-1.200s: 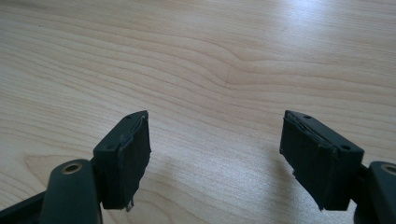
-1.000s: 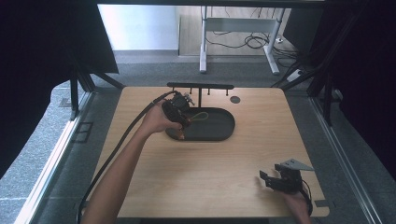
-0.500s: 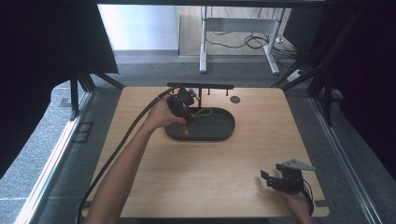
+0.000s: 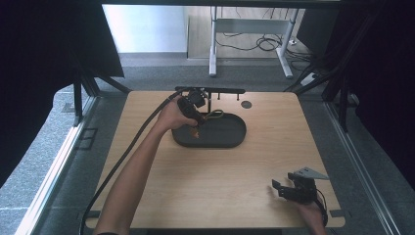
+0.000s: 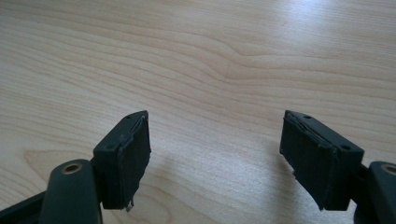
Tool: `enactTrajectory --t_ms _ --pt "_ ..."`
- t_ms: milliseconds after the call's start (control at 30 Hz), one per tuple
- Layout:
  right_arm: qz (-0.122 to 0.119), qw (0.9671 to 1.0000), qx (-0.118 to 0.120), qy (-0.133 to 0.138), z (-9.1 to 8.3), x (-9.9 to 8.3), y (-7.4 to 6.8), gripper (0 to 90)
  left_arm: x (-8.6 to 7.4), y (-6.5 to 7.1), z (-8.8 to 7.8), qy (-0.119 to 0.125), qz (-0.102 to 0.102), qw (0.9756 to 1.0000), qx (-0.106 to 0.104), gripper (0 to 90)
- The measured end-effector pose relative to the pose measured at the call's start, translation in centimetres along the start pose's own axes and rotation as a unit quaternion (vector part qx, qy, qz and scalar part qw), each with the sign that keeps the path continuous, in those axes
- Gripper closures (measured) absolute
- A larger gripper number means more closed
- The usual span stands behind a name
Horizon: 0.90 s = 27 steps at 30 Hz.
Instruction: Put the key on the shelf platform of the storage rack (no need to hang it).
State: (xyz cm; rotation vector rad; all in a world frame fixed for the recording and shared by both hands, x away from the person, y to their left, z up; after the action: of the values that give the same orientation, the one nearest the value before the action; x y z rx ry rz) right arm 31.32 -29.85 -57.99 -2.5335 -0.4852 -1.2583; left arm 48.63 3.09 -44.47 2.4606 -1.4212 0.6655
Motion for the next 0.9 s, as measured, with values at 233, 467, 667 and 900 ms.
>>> enactTrajectory --t_ms 233,467,667,900 --pt "0.001 1.0000 0.000 0.000 -0.1 -0.1 0.0 24.8 0.1 -0.9 0.6 0.001 -0.005 1.0000 0.005 66.9" --pt "0.000 1.0000 0.000 -0.001 -0.1 -0.2 -0.2 24.8 0.9 -1.4 0.7 0.006 -0.004 1.0000 0.004 66.9" --pt "-0.002 1.0000 0.000 0.001 0.0 -0.1 -0.5 24.8 1.0 -2.2 2.4 0.002 -0.009 0.9999 0.007 66.9" --pt "0.001 1.0000 -0.002 0.000 -0.1 -0.3 -0.1 24.9 0.7 -2.1 3.6 -0.009 -0.006 0.9999 0.009 66.7"
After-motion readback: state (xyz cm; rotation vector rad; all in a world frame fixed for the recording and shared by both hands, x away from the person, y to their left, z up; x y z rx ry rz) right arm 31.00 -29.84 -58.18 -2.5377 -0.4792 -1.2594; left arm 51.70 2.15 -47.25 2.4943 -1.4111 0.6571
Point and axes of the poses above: each handheld gripper's, and its own axes: z roughly forward along the jaws, x roughly out of its top, y roughly to its right, the point moved 7 cm from there along z, roughly forward along the jaws, and after that the axes turned 4 degrees about y, right-handed, at the moved point
